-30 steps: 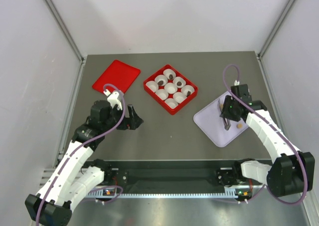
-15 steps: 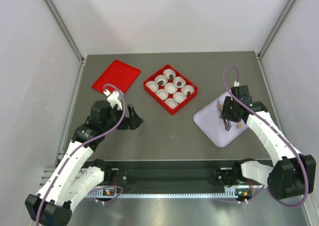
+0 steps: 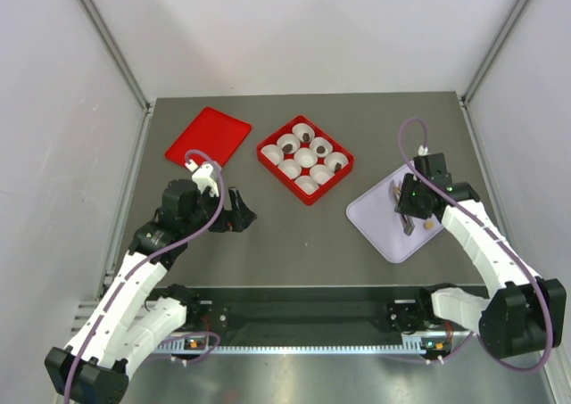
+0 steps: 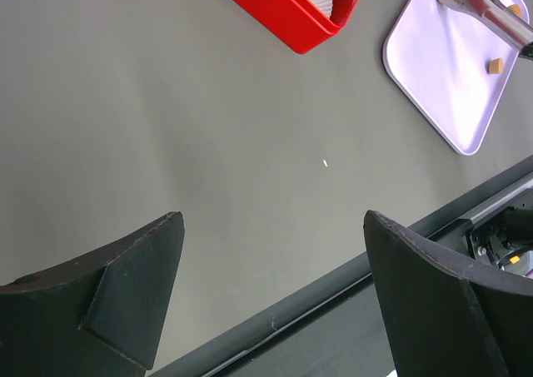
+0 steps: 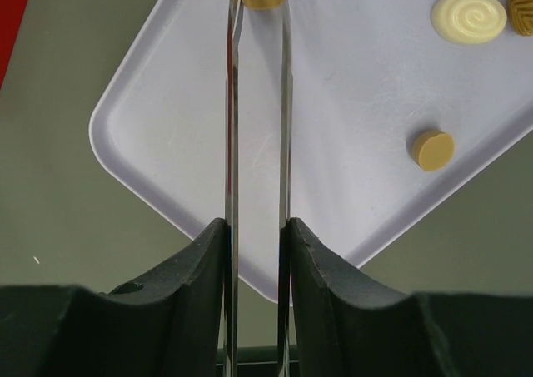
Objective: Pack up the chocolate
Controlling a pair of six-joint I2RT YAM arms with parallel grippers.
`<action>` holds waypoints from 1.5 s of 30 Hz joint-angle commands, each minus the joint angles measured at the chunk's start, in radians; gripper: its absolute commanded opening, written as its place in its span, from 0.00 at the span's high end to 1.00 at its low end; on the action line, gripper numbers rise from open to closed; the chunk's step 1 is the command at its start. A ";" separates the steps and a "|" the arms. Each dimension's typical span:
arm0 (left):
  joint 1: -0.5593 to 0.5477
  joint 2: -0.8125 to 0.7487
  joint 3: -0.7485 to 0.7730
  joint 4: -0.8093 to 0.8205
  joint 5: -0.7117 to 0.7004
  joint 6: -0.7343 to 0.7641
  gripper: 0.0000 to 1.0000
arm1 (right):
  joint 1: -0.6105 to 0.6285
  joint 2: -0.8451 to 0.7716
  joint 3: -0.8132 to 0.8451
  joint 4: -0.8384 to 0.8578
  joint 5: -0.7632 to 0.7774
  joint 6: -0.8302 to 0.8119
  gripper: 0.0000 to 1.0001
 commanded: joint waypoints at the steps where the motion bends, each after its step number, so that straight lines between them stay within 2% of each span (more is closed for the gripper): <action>1: -0.004 -0.012 0.000 0.044 0.008 0.007 0.07 | 0.012 -0.042 0.038 -0.004 0.008 -0.016 0.68; 12: -0.004 -0.009 0.000 0.043 0.006 0.007 0.07 | 0.015 -0.064 0.146 -0.064 0.013 -0.025 0.69; 17: -0.004 -0.012 0.000 0.043 0.000 0.007 0.07 | 0.061 -0.041 0.240 -0.057 0.007 -0.022 0.69; 22: -0.004 -0.018 0.003 0.039 -0.009 0.007 0.07 | 0.222 0.093 0.424 -0.020 0.057 0.015 0.69; 31: -0.004 -0.090 0.009 0.030 -0.075 0.004 0.07 | 0.480 0.474 0.709 0.057 0.163 0.004 0.66; 36: -0.004 -0.132 0.008 0.027 -0.124 0.001 0.07 | 0.541 0.631 0.808 0.054 0.215 -0.013 0.66; 45: -0.002 -0.112 0.009 0.027 -0.118 0.001 0.06 | 0.571 0.665 0.782 0.051 0.314 -0.029 0.65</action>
